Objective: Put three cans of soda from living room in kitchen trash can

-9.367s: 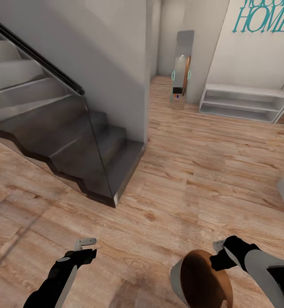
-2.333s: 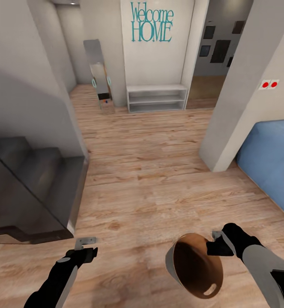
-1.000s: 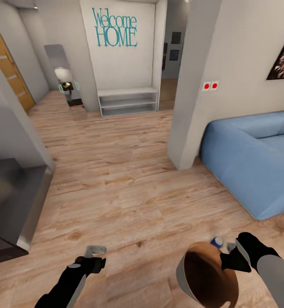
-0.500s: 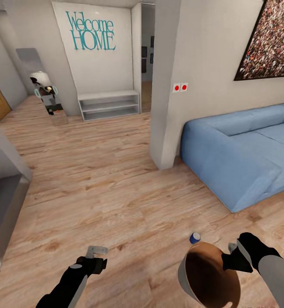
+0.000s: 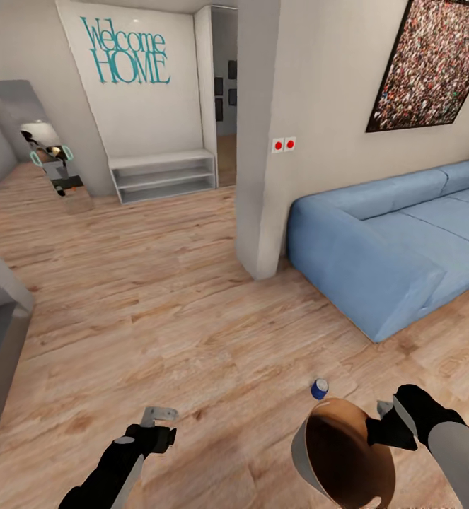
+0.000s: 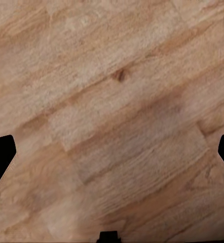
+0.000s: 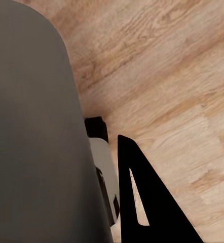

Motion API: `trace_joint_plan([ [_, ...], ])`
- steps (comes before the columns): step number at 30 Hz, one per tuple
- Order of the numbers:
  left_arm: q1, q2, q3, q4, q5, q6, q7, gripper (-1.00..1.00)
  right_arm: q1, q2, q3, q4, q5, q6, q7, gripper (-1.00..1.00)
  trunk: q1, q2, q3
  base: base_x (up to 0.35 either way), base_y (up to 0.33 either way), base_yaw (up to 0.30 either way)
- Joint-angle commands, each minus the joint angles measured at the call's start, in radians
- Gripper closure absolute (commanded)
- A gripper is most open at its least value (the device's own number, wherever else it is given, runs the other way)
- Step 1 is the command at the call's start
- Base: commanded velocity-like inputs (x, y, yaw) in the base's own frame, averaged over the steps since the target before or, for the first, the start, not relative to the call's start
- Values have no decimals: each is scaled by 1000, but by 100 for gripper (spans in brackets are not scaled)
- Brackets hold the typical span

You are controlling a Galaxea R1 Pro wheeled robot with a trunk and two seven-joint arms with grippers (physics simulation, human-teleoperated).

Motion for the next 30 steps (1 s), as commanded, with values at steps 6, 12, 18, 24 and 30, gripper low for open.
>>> trace_joint_plan([
  [6, 0, 0, -1, 0, -2, 0, 1, -100, 1, 0, -1, 0, -10, 2, 1, 100, 0, 0, 4, 115, 108, -250],
  [12, -1, 3, 8, -2, 2, 17, -66, -100, 17, 0, -2, 0, -10, 2, 1, 100, 0, 0, 8, 121, 158, -249],
  [18, -3, 58, 17, 0, 2, 57, -226, -100, 30, -2, -2, 0, -9, 1, 1, 100, 0, 0, 12, 120, 237, -246],
  [24, -4, 111, 18, 32, 0, 87, -355, -100, 36, -2, -2, 0, -9, 0, 1, 100, 0, 0, 17, 120, 252, -244],
  [30, -5, 124, 16, 73, -3, 90, -396, -100, 36, -2, -2, 0, -9, 0, 1, 100, 0, 0, 21, 136, 173, -244],
])
